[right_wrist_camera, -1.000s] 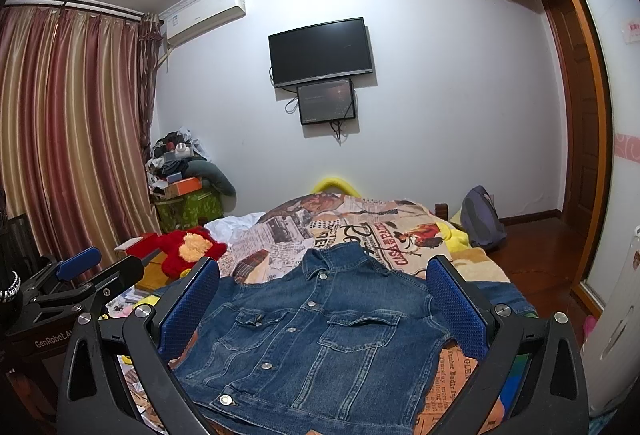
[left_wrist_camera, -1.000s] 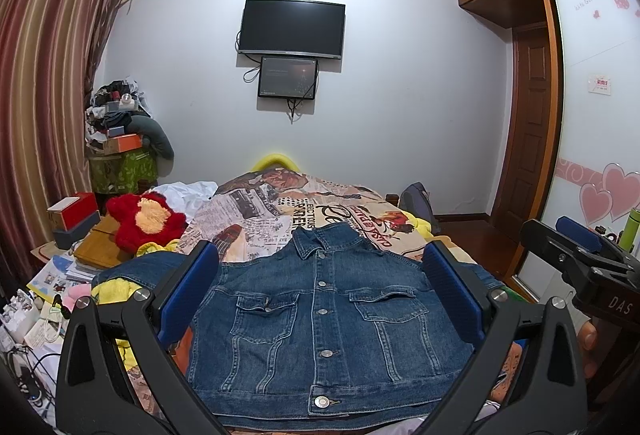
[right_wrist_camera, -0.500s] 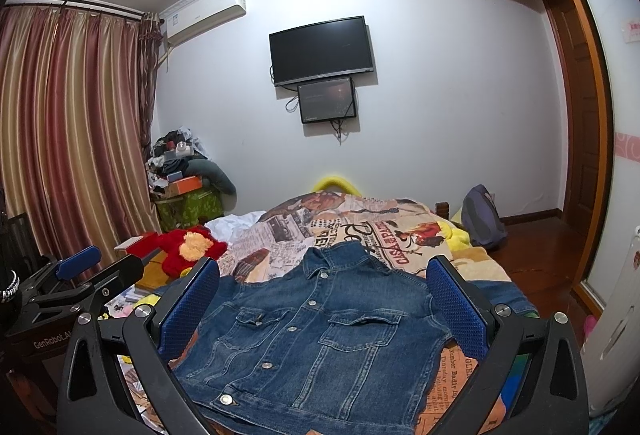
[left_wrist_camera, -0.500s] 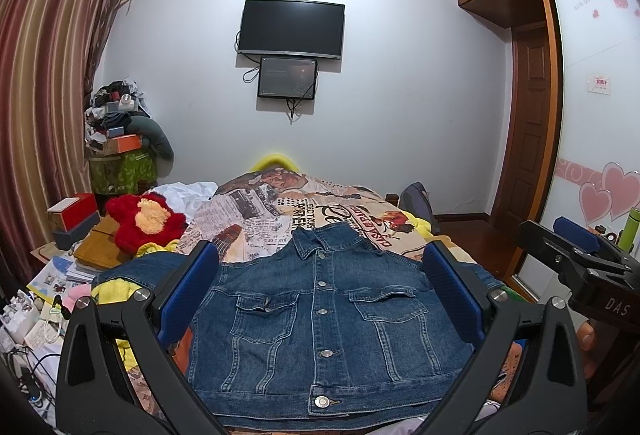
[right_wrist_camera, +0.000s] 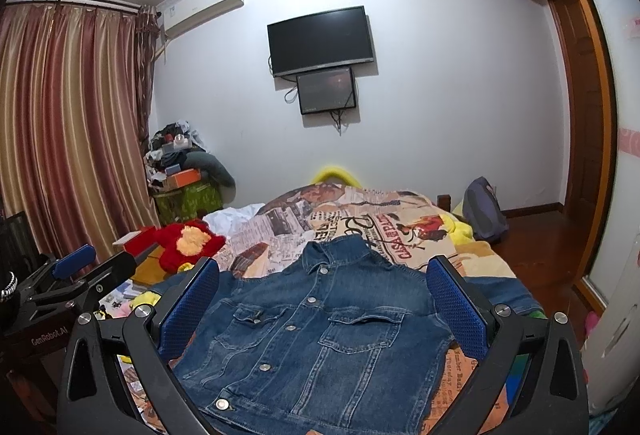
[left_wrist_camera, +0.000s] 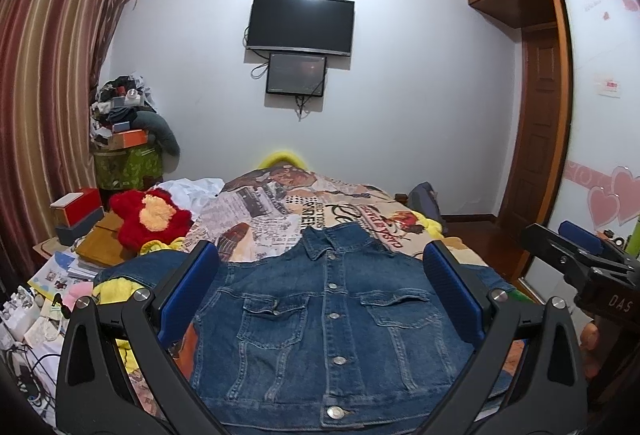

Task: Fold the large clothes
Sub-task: 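Lower the left gripper to the jacket sleeve and grasp its cuff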

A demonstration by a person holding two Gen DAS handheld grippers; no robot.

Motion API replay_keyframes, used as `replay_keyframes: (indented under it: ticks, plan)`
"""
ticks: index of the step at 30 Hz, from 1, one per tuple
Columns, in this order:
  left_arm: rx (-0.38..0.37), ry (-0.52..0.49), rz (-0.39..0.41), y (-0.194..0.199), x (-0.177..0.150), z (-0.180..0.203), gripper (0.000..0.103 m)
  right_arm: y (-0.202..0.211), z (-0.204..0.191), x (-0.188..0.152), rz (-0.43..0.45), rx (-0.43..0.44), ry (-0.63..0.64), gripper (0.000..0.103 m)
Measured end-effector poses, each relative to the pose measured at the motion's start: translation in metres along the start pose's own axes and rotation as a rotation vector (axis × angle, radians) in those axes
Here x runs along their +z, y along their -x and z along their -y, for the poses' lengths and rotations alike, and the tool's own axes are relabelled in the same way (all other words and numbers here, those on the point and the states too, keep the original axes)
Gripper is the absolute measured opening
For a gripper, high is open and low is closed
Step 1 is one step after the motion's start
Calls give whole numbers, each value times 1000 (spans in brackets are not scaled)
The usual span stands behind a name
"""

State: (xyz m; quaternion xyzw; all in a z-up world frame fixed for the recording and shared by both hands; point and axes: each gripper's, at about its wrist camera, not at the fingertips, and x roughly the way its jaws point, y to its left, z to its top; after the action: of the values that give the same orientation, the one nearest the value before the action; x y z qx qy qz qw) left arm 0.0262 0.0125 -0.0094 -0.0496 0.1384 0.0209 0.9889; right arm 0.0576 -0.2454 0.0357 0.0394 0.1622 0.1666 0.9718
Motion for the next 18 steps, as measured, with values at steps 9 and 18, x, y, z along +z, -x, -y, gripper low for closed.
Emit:
replay_keyframes:
  ticks: [9,18]
  plan:
    - [105,45,-74,-69,6,-41,103,-67,3,13,-52,-28,20,103]
    - [241,141,-220,-163,3,-130,103,-167,1,22,-145,-18,50,103]
